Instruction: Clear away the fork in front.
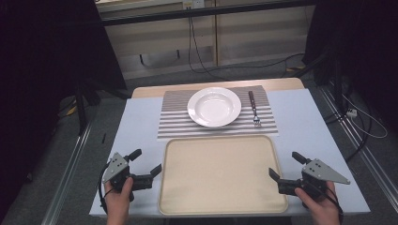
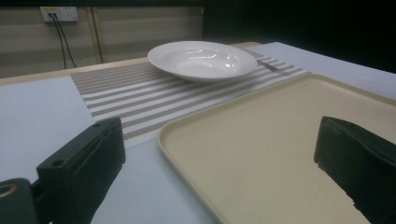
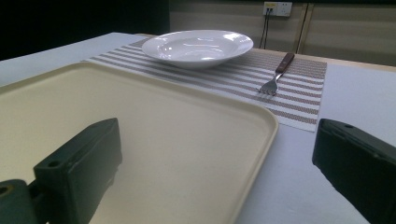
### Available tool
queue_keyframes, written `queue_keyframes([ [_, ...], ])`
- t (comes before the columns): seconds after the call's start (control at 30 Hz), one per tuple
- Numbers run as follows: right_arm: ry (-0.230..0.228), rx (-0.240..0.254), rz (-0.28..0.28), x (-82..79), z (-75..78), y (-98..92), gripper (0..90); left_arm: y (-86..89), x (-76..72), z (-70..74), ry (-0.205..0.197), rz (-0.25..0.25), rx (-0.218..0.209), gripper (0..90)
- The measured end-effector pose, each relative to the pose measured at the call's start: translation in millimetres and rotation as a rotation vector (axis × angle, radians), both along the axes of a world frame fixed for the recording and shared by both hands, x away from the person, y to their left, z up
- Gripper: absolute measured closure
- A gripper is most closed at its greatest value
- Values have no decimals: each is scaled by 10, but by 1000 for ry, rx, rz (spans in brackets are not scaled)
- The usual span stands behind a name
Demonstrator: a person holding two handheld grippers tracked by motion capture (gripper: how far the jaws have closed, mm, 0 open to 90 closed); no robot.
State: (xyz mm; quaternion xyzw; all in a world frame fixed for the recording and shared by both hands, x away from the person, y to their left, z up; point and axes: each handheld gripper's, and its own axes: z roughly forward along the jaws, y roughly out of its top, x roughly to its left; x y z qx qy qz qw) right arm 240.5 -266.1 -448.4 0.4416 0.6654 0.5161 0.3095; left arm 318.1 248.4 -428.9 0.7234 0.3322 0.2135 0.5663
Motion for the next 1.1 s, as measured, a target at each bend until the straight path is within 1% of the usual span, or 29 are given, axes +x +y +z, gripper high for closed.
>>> queue_keyframes([
  [0.03, 1, 4, -1, 0, 2, 0, 12, 1, 1, -1, 0, -1, 4, 22],
  [0.37, -1, -16, -7, 34, 10, -26, 13, 7, 4, -3, -1, 0, 4, 22],
  [0.43, -5, -23, -20, 48, 11, -40, 12, 16, 5, -4, -1, 1, 7, 22],
  [0.53, -8, -9, -37, 60, 26, -68, 11, 25, 2, 3, -5, 5, 6, 22],
  [0.63, -12, -21, -42, 78, 37, -85, 11, 31, -1, 8, -4, 7, 0, 22],
  [0.73, -8, -27, -59, 146, 60, -90, 11, 31, -6, 9, -4, 4, 3, 22],
  [0.9, -4, -49, -54, 217, 80, -61, 12, 37, -5, 1, 2, 2, 3, 22],
  [0.93, 7, -55, -51, 255, 80, -45, 12, 41, -3, -1, 3, -2, 5, 22],
  [1.1, 19, -66, -51, 322, 82, -36, 13, 34, 4, -4, 3, -5, 10, 22],
])
